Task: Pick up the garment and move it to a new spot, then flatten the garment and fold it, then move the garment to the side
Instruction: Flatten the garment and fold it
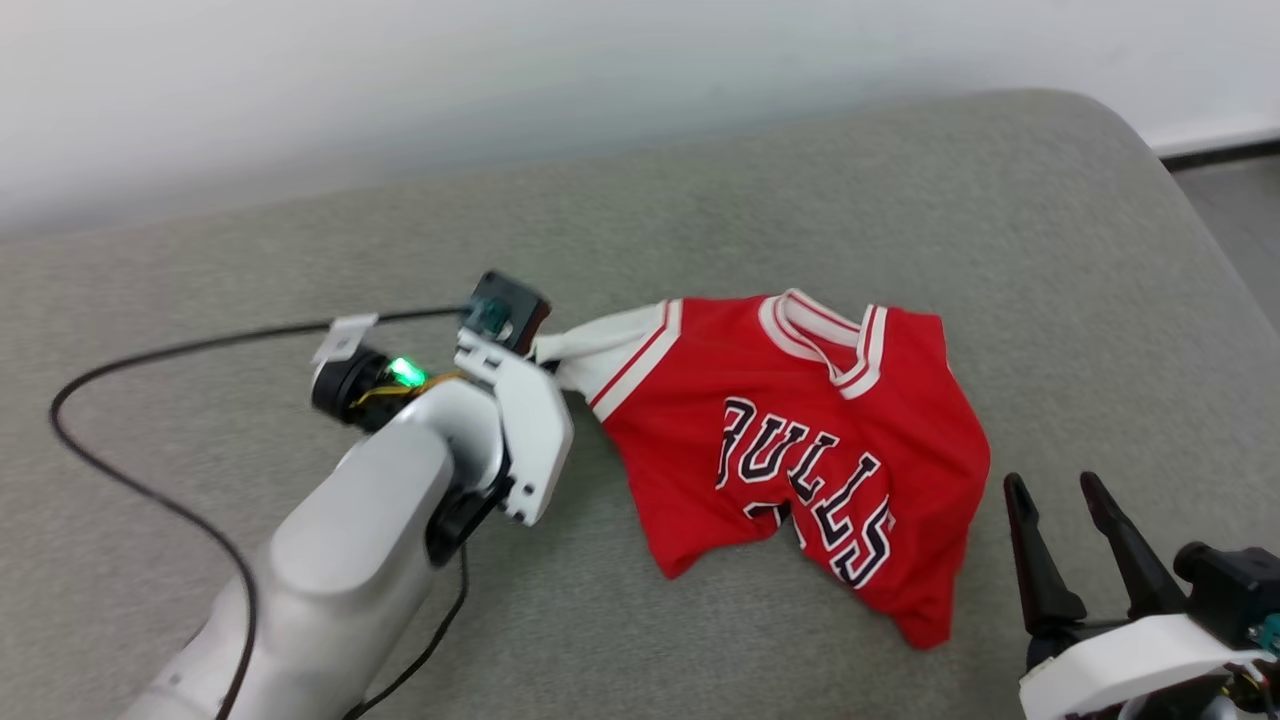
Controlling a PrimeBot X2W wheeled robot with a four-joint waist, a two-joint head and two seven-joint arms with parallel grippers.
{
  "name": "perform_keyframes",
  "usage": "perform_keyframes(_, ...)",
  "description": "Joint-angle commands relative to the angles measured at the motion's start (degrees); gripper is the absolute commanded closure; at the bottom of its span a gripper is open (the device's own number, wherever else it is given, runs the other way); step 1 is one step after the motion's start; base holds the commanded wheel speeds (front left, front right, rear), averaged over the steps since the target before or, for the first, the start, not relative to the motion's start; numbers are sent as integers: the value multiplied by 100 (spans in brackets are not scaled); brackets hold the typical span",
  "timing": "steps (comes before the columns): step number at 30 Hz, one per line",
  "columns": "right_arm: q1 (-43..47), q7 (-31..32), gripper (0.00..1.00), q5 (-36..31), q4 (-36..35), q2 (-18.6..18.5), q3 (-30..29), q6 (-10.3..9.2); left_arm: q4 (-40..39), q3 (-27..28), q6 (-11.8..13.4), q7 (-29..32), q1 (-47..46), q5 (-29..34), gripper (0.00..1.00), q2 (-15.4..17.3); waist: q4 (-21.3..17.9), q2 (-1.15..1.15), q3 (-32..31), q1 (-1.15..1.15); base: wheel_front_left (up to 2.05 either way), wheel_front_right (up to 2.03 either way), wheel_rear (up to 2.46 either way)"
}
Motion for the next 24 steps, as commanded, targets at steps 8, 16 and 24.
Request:
perform_keyframes(8, 319, 248, 0, -13, -262, 11, -157, -2, -2291, 315, 968, 125, 1827, -205, 100, 1200, 825, 0, -497, 0, 0, 0, 0)
perform_keyframes(16, 421, 383, 0, -2, -395, 11, -170, -2, -3380, 838, 2120, 158, 4040, -1059, 100, 1583, 978, 0, -526, 0, 0, 0, 0)
perform_keyframes(24, 441, 639, 0, 25, -456, 11, -420, -2, -3601, 1145, 2426, -813, 4269, -947, 0, 1346, 1028, 0, -566, 0, 0, 0, 0)
